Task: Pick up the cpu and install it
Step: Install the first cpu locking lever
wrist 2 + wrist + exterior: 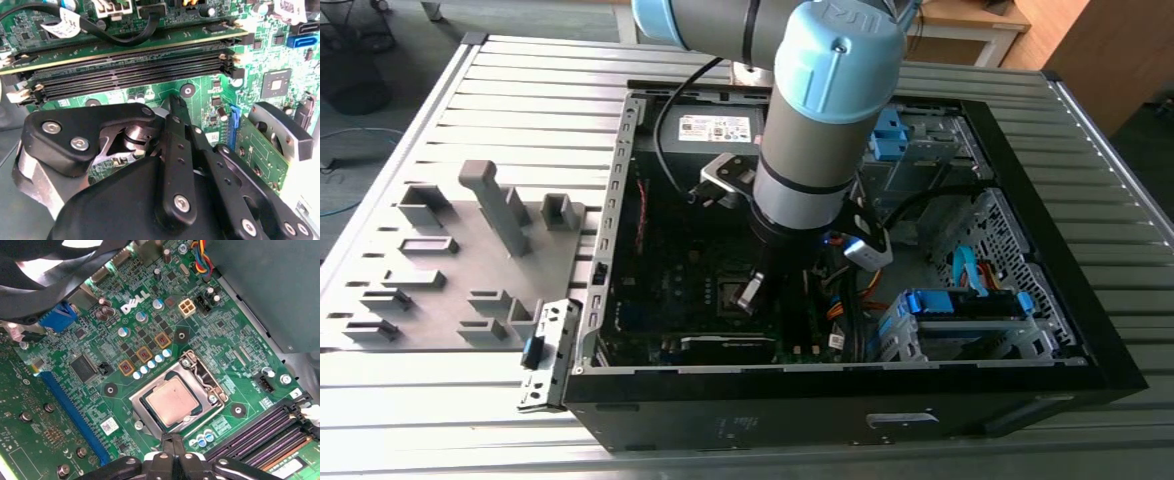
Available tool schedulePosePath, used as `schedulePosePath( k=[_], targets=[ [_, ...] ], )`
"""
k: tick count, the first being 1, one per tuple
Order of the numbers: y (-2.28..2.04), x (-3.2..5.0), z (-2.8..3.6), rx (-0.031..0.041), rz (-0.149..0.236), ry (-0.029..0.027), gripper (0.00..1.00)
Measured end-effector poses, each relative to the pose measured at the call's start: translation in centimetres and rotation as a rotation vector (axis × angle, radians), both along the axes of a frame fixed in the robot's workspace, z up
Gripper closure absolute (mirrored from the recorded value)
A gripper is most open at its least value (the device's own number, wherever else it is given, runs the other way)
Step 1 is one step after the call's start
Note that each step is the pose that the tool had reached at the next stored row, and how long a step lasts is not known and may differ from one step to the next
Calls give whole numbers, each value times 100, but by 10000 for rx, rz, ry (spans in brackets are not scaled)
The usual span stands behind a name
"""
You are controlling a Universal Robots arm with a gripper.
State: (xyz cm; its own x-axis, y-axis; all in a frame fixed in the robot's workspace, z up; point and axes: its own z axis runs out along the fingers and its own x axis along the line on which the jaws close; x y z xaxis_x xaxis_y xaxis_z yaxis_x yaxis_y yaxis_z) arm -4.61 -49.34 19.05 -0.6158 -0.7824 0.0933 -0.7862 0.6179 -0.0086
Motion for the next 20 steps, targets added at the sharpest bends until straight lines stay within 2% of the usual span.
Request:
schedulePosePath(
  k=[14, 16, 20],
  targets=[
    [0, 50, -13, 17, -17, -1, 89],
    [0, 45, -13, 47, -22, -2, 89],
    [-1, 24, -13, 169, -57, -2, 89]
  ],
)
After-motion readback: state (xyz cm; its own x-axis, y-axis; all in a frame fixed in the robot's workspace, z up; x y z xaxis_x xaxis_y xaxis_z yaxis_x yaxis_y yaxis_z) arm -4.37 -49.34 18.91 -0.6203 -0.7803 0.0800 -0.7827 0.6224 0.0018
